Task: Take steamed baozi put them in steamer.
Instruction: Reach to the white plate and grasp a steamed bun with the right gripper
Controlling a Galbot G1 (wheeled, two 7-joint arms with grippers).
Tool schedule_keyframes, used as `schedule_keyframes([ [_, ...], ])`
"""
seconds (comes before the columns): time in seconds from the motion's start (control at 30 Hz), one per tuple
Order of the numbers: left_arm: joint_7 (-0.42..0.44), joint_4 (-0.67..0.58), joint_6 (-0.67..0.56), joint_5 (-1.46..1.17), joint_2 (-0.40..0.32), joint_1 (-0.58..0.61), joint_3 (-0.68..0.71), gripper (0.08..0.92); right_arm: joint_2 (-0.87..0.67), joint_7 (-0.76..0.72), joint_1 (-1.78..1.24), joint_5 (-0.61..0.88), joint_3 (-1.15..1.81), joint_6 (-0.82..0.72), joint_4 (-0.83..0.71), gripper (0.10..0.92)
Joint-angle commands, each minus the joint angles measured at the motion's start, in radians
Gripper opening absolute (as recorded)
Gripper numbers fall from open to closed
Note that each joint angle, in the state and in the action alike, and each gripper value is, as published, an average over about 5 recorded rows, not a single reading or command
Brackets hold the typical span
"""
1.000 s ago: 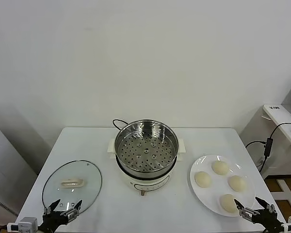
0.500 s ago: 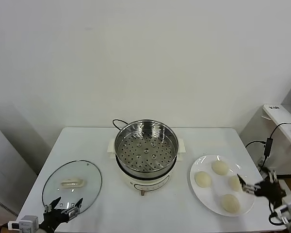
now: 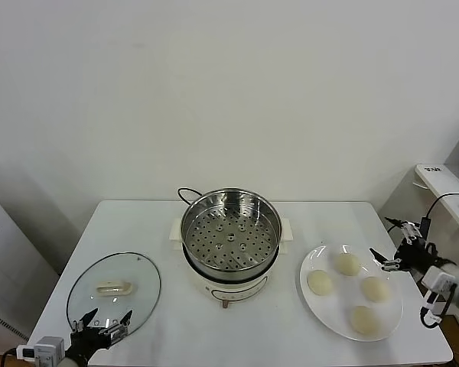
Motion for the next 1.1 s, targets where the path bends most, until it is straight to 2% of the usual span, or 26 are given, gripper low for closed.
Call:
schedule_keyframes([
  [0.03,-0.008,-0.002,0.015,0.014,0.000,-0.013,0.009,0.823,-0.183,-0.356,0.261,0.009,-0.190,0.057,-0.166,0.823],
  [0.17,-0.011,-0.004,0.019,0.019,-0.001,-0.021,0.015,0.823,-0.204,-0.424,0.492,0.062,-0.435,0.079,-0.226,0.823],
  [0.53,-0.017,-0.021,0.035,0.032,-0.008,-0.023,0.018,0.823,-0.076,-0.563,1.079,0.016,-1.019,0.138,-0.477,0.823],
  [1.1,-0.032,-0.036,0.046,0.034,-0.005,-0.028,0.020,0.823,0.105,-0.571,1.219,-0.059,-1.233,0.181,-0.673,0.823],
])
